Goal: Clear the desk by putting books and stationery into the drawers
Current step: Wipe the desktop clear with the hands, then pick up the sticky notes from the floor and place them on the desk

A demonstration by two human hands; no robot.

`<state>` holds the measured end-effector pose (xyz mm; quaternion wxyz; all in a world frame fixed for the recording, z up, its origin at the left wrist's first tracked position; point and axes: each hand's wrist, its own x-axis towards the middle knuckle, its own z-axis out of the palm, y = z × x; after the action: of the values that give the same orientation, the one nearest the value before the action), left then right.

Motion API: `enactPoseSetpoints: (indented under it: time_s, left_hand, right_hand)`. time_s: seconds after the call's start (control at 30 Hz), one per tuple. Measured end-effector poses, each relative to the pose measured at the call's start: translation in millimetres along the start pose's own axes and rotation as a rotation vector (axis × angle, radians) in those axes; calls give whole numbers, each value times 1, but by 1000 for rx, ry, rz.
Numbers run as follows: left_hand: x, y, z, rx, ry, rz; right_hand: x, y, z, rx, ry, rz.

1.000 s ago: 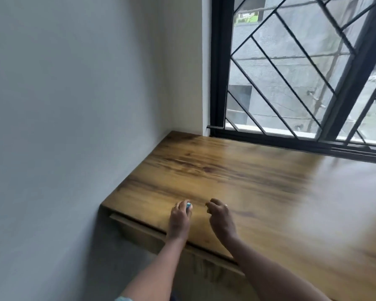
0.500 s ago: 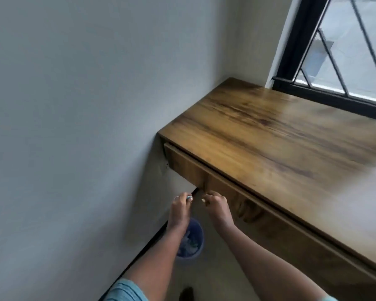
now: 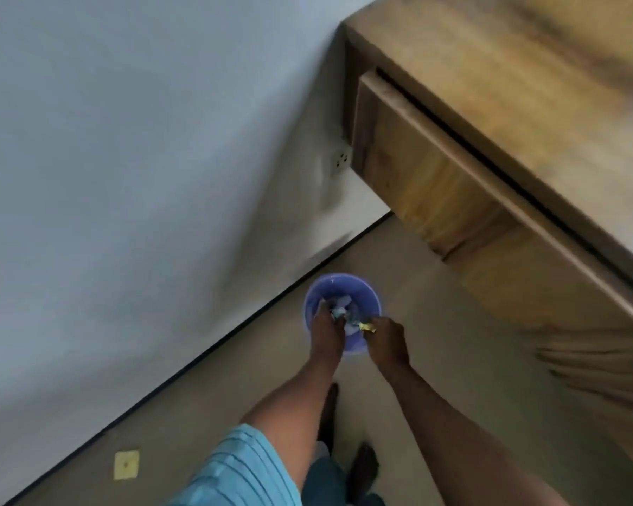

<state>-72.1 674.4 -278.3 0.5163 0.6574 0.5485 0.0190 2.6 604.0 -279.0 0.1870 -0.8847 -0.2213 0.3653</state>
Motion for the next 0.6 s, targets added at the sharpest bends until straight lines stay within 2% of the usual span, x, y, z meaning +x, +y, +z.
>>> enactPoseSetpoints:
  time_s: [0.07, 0.27, 0.37, 0.47, 0.6]
  left_hand:
    - [17, -9, 7, 39, -13, -37]
    - [31, -46, 23, -47, 31, -68]
    - [19, -57, 29, -51, 18, -105]
    - [-3, -62, 27, -87, 38, -120]
    - [-45, -69, 14, -115, 94, -135]
  right_hand:
    - [18, 6, 13, 14, -10, 32]
    - [37, 21, 33, 4, 14, 51]
    - [26, 29, 38, 30, 41, 98]
    - [8, 33, 42, -4, 0, 98]
    - [-26, 30, 50, -83, -69, 20]
